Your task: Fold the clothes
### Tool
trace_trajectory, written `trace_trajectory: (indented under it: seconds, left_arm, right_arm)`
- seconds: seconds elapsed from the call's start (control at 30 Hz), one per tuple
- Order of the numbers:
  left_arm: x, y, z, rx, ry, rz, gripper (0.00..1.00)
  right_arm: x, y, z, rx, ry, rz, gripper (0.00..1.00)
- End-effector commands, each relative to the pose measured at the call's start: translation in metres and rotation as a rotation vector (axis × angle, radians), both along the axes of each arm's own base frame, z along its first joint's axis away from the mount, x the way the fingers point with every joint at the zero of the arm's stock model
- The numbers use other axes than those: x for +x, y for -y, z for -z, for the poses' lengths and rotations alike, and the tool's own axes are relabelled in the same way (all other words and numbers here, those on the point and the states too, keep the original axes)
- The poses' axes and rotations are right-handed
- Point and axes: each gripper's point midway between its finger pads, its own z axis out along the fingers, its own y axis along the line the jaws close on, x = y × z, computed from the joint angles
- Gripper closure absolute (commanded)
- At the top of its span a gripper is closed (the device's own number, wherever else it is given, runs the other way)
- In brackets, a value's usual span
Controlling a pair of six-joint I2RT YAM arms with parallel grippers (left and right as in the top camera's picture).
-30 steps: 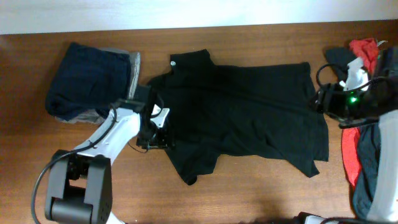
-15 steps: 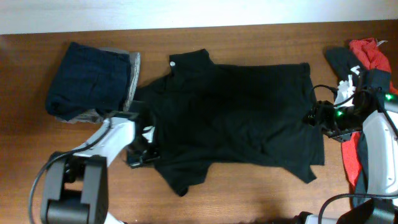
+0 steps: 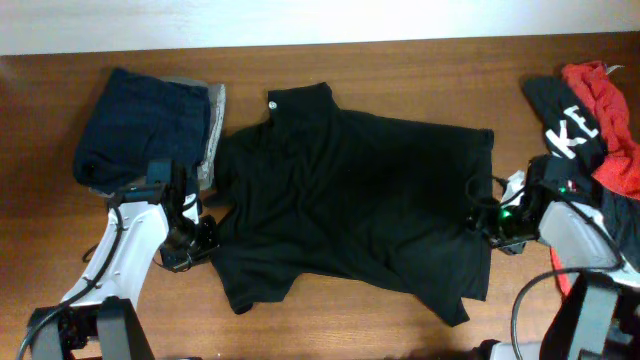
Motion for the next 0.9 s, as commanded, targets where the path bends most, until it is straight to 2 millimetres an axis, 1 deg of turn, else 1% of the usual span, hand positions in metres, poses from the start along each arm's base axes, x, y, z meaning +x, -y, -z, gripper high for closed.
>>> trace_trajectory:
  seconds: [0.0,0.03,0.1,0.17,0.23,0.33,0.4,0.43,0.47,0.53,0.63,0.7,0.73,0.77,0.8,0.83,0.87]
  left_arm:
    - [-0.002,-0.006,0.000,0.034,0.004,0.018,0.99]
    - [-0.002,-0.008,0.000,0.042,0.004,0.022,0.99]
    - [-0.002,-0.009,0.000,0.046,0.004,0.025,1.00]
    - [-0.002,-0.010,0.000,0.056,0.003,0.026,1.00]
    - [-0.002,-0.011,0.000,0.059,0.003,0.026,1.00]
    - [-0.002,-0.011,0.000,0.060,0.003,0.026,0.99]
    - [-0.002,-0.012,0.000,0.063,0.004,0.025,1.00]
    - [-0.001,-0.012,0.000,0.064,0.007,0.025,1.00]
    - [0.000,-0.012,0.000,0.064,0.010,0.025,0.99]
    - [0.000,-0.012,0.000,0.067,0.012,0.025,0.99]
    - [0.002,-0.012,0.000,0.068,0.019,0.025,0.99]
    - [0.004,-0.012,0.000,0.068,0.025,0.024,0.99]
    - [0.004,-0.012,0.000,0.068,0.026,0.024,0.99]
    - [0.004,-0.012,0.000,0.068,0.026,0.024,0.99]
    - [0.004,-0.012,0.000,0.068,0.026,0.024,0.99]
    - [0.004,-0.012,0.000,0.068,0.026,0.024,0.99]
    - [0.004,-0.012,0.000,0.067,0.026,0.024,0.99]
  right_arm:
    - [-0.010,-0.004,0.026,0.010,-0.036,0.050,0.57]
    - [-0.010,-0.004,0.033,0.009,-0.032,0.058,0.67]
    - [-0.006,-0.002,0.038,0.003,-0.022,0.060,0.82]
    - [0.001,0.007,0.039,-0.015,-0.007,0.121,0.96]
    - [0.014,0.013,0.033,-0.017,0.036,0.148,0.96]
    - [0.036,0.021,0.016,-0.014,0.098,0.154,0.96]
    - [0.059,0.024,-0.005,0.008,0.175,0.126,0.96]
    - [0.067,0.027,-0.013,0.010,0.201,0.126,0.96]
    - [0.079,0.032,-0.026,0.005,0.239,0.129,0.96]
    - [0.096,0.043,-0.044,-0.014,0.295,0.138,0.96]
    - [0.113,0.053,-0.063,-0.041,0.363,0.142,0.95]
    - [0.116,0.055,-0.065,-0.048,0.374,0.143,0.93]
    - [0.115,0.054,-0.064,-0.045,0.366,0.143,0.86]
    - [0.114,0.054,-0.063,-0.043,0.361,0.143,0.76]
    - [0.109,0.053,-0.059,-0.040,0.337,0.145,0.45]
    - [0.103,0.050,-0.056,-0.030,0.307,0.146,0.36]
    - [0.092,0.046,-0.050,-0.012,0.254,0.148,0.29]
